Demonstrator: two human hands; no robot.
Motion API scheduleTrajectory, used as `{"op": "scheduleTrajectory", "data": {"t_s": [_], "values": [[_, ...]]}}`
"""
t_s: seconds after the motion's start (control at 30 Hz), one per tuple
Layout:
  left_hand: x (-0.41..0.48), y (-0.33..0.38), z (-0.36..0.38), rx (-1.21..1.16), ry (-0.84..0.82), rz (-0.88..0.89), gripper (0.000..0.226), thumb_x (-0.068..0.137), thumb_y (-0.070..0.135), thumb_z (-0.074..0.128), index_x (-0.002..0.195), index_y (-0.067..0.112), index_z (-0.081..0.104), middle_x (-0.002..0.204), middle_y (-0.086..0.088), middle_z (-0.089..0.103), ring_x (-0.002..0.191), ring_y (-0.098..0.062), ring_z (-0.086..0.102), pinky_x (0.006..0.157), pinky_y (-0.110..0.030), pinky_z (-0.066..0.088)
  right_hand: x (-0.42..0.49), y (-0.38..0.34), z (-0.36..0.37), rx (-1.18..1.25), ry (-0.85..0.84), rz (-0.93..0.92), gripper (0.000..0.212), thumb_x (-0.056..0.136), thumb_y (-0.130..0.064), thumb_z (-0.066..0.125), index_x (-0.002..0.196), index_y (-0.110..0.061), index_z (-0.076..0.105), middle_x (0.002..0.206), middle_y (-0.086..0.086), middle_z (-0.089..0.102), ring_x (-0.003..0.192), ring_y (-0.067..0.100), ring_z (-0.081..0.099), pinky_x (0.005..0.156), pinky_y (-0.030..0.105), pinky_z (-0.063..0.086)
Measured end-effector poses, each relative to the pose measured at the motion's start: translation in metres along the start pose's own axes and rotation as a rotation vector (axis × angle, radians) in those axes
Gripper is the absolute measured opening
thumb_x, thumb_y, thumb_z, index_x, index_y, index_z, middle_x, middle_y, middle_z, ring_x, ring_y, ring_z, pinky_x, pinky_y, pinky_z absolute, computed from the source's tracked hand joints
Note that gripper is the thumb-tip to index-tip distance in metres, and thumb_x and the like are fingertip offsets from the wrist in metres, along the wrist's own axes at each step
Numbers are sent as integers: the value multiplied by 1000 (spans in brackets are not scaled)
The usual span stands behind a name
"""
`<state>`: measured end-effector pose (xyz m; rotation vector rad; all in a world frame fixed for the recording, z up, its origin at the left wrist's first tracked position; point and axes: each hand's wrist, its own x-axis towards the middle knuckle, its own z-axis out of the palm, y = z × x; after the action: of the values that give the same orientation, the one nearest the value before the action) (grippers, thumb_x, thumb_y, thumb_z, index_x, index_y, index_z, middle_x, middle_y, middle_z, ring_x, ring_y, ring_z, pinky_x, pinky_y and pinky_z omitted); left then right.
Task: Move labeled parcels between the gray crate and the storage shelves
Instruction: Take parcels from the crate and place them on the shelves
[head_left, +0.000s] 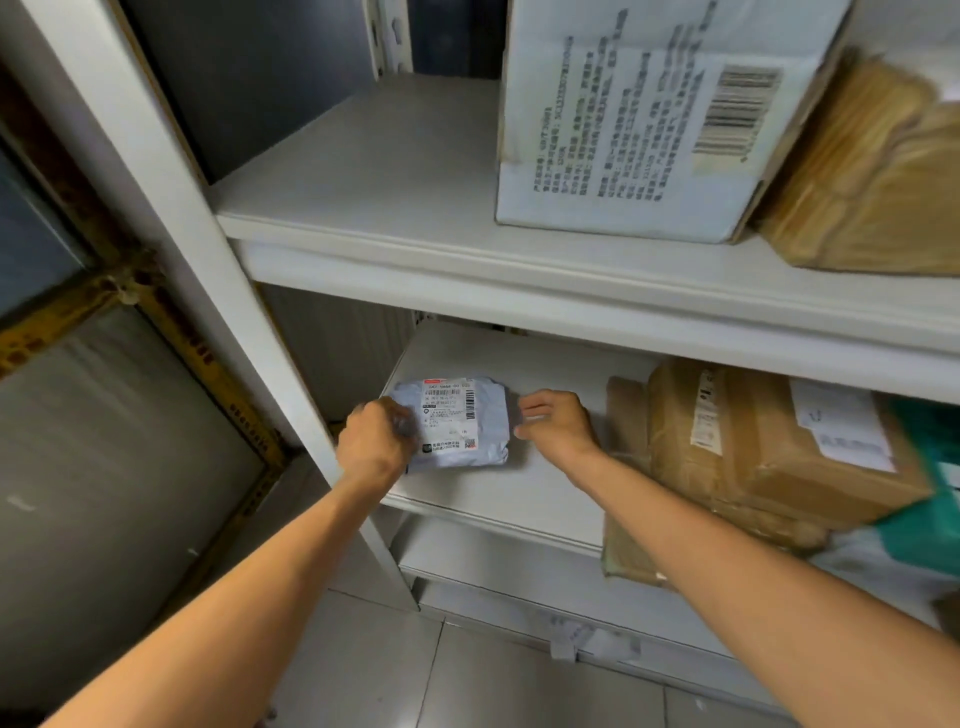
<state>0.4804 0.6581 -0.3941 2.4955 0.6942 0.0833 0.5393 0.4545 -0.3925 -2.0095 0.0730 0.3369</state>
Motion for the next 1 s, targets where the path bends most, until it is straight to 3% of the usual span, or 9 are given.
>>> {"op": "scheduleTrajectory", "data": {"t_s": [0.07, 0.17, 0.27, 0.4, 0.63, 0.87, 0.93, 1.0], "values": [[-7, 14, -6, 54, 0, 41, 24, 83, 20, 67, 108, 20, 69, 117, -8, 64, 103, -33, 63, 84, -40, 53, -12, 1, -18, -92, 5, 13, 42, 78, 3, 72, 118, -4, 64, 117, 12, 63, 105, 23, 60, 84, 26, 48], [-21, 43, -13, 143, -41, 183, 32, 83, 21, 71, 115, 20, 66, 121, -8, 63, 107, -30, 62, 87, -38, 51, -31, 6, -49, -278, -32, -8, 44, 81, -6, 73, 123, -7, 59, 125, 12, 58, 115, 25, 56, 94, 30, 48], [-40, 78, -11, 213, -202, 324, 35, 84, 20, 71, 118, 18, 63, 119, -7, 65, 110, -27, 62, 89, -33, 49, -57, 7, -86, -435, -118, -1, 43, 83, -12, 72, 124, -11, 57, 124, 9, 58, 113, 23, 56, 95, 33, 49], [-78, 134, 1, 340, -374, 491, 37, 82, 24, 74, 117, 21, 63, 114, 0, 67, 109, -21, 62, 87, -30, 46, -100, 9, -142, -447, -123, 0, 32, 86, -13, 69, 117, -12, 61, 116, 4, 62, 106, 19, 59, 95, 34, 49], [-144, 225, 27, 489, -361, 680, 39, 83, 27, 74, 120, 23, 62, 120, 0, 65, 106, -21, 62, 87, -33, 51, -159, 34, -237, -596, -209, 52, 31, 85, -21, 72, 114, -13, 65, 111, 1, 63, 100, 16, 59, 89, 31, 50], [-181, 259, 40, 515, -325, 689, 43, 81, 23, 76, 121, 21, 62, 118, -2, 66, 101, -21, 63, 82, -29, 53, -185, 55, -292, -657, -66, 57, 25, 84, -17, 70, 106, -8, 65, 106, 6, 64, 92, 19, 60, 76, 32, 49], [-184, 263, 38, 506, -307, 665, 43, 81, 24, 76, 121, 21, 61, 118, -1, 65, 102, -21, 63, 80, -29, 51, -184, 55, -301, -701, -40, 32, 8, 83, -13, 69, 86, -11, 61, 87, 5, 58, 75, 16, 53, 63, 30, 44], [-187, 265, 34, 483, -291, 639, 44, 82, 26, 76, 122, 21, 61, 119, -1, 64, 104, -22, 62, 80, -30, 51, -182, 52, -307, -714, -14, 15, 28, 81, -10, 66, 67, -17, 43, 69, 2, 41, 60, 16, 41, 53, 30, 33]]}}
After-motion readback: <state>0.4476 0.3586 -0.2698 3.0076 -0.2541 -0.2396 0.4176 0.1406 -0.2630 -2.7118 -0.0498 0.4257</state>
